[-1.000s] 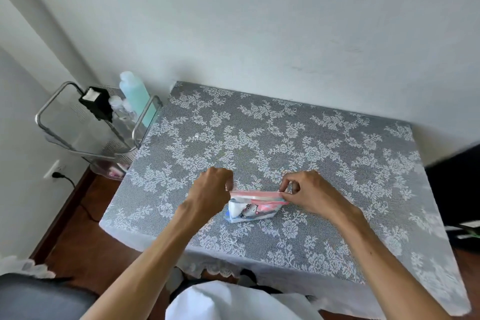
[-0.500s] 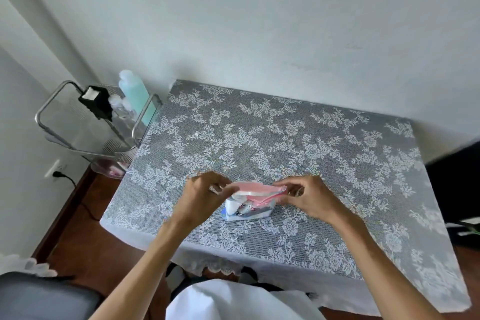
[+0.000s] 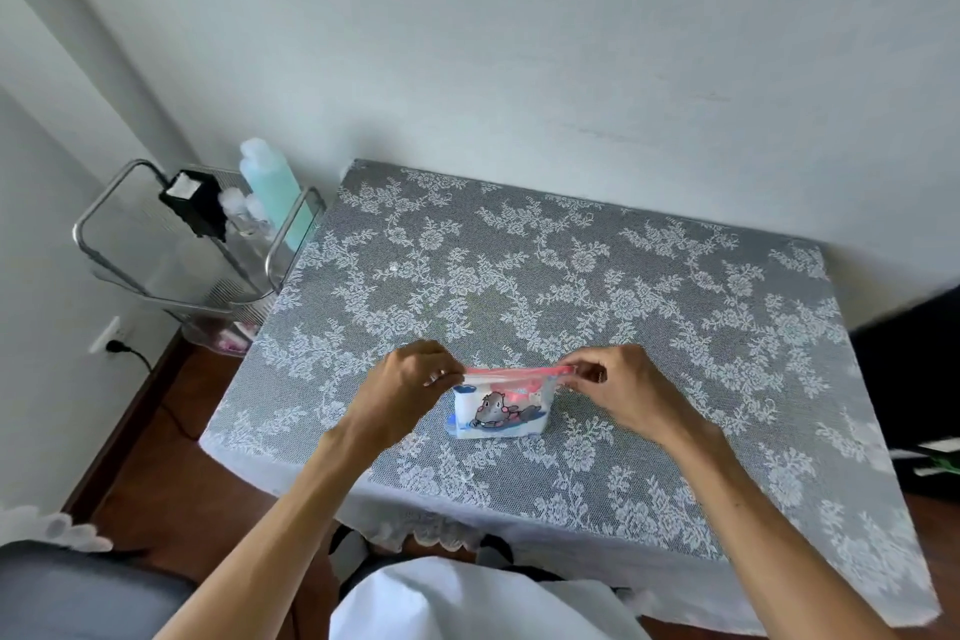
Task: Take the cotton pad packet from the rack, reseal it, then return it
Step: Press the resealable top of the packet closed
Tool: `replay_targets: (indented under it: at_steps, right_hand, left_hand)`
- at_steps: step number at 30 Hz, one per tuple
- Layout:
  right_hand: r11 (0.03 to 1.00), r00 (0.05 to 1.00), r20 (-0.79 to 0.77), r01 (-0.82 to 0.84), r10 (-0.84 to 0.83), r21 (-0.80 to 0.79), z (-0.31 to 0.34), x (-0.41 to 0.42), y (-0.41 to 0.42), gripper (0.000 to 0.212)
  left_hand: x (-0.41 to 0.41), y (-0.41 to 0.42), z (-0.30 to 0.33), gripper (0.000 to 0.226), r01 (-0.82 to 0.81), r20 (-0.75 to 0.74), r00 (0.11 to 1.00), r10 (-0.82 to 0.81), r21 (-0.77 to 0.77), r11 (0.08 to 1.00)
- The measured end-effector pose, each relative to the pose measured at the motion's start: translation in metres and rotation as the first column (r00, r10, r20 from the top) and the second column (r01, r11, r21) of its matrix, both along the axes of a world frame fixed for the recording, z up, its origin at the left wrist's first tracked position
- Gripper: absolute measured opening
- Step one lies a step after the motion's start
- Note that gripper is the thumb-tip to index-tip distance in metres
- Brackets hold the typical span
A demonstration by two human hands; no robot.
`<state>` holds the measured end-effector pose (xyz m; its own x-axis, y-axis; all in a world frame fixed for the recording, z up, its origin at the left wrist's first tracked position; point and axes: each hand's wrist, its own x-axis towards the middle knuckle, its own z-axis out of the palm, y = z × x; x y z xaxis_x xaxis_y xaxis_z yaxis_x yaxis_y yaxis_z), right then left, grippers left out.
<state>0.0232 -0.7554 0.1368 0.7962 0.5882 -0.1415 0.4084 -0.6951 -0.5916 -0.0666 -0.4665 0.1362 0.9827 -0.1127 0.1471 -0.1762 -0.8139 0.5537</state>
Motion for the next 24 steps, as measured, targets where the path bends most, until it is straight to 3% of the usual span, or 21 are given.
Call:
replay_targets:
  at_steps: [8, 14, 19, 24]
  right_hand:
    - [0.997, 0.999, 0.035, 0.027, -0.029, 0.071, 0.007, 0.005, 0.005, 0.011]
    - [0.997, 0.998, 0.028, 0.051, -0.053, 0.049, 0.013, 0.006, 0.009, 0.012]
    - [1.000, 1.000, 0.007, 0.005, -0.005, -0.008, 0.018, 0.007, 0.013, 0.035]
    - [1.000, 0.999, 0.037, -0.003, 0.004, -0.016, 0.016, 0.008, 0.024, 0.018]
  left_hand:
    - [0.013, 0.012, 0.006, 0.018, 0.103, -0.021, 0.995, -0.101, 0.086, 0.991]
    - [0.008, 0.009, 0.000, 0.033, 0.129, -0.071, 0.990, -0.121, 0.116, 0.985]
    - [0.010, 0.001, 0.008, 0.019, 0.093, -0.052, 0.995, -0.089, 0.083, 0.992]
    - [0.015, -0.005, 0.015, 0.019, 0.084, -0.106, 0.992, -0.075, 0.083, 0.993]
